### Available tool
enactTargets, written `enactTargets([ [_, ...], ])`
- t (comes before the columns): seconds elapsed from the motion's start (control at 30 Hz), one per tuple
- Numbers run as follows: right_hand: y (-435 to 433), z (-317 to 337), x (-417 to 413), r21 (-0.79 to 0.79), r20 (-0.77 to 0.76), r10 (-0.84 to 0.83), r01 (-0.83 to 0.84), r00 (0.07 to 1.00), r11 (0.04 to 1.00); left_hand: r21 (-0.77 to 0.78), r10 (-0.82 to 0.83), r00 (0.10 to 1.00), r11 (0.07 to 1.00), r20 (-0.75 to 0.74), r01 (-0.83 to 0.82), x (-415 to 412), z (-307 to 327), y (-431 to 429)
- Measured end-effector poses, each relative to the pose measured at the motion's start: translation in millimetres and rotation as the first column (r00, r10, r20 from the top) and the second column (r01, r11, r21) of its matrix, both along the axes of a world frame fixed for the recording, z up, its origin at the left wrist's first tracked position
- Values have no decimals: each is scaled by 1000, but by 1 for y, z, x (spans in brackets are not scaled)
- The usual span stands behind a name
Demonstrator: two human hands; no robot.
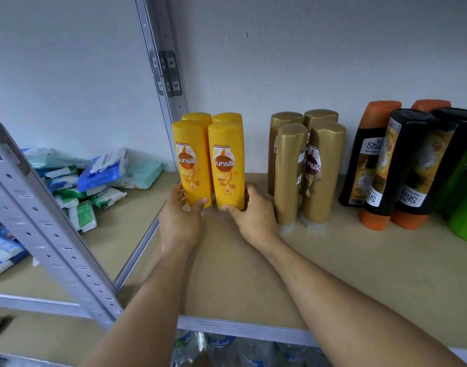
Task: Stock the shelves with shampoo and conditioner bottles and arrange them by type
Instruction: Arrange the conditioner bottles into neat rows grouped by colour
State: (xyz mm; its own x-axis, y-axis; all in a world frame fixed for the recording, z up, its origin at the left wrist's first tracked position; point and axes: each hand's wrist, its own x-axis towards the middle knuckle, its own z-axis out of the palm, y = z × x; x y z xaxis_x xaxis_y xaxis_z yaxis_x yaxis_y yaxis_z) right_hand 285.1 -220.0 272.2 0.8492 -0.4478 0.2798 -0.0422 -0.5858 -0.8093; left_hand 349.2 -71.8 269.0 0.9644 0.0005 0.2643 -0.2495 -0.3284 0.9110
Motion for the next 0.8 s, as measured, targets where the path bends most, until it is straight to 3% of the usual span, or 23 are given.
enactTargets([
  [0.33, 3, -1, -2, -42, -46, -13, 11, 999, 999, -18, 10, 1000, 1000, -11, -10, -1, 0, 1],
  [0.43, 7, -3, -17, -25, -26, -6, 5, 1000, 1000, -38, 77, 997, 996, -26, -78, -11, 2, 3],
  [0.63, -9, 1, -86, -66, -24, 107, -109, 994, 992, -174, 266, 934, 958, 241, -228, -51, 14, -4],
  [0.8, -59, 21, -138, -161, 59, 6, 3, 998, 987, -114, -7, 963, 993, 269, 39, -92, 38, -32],
])
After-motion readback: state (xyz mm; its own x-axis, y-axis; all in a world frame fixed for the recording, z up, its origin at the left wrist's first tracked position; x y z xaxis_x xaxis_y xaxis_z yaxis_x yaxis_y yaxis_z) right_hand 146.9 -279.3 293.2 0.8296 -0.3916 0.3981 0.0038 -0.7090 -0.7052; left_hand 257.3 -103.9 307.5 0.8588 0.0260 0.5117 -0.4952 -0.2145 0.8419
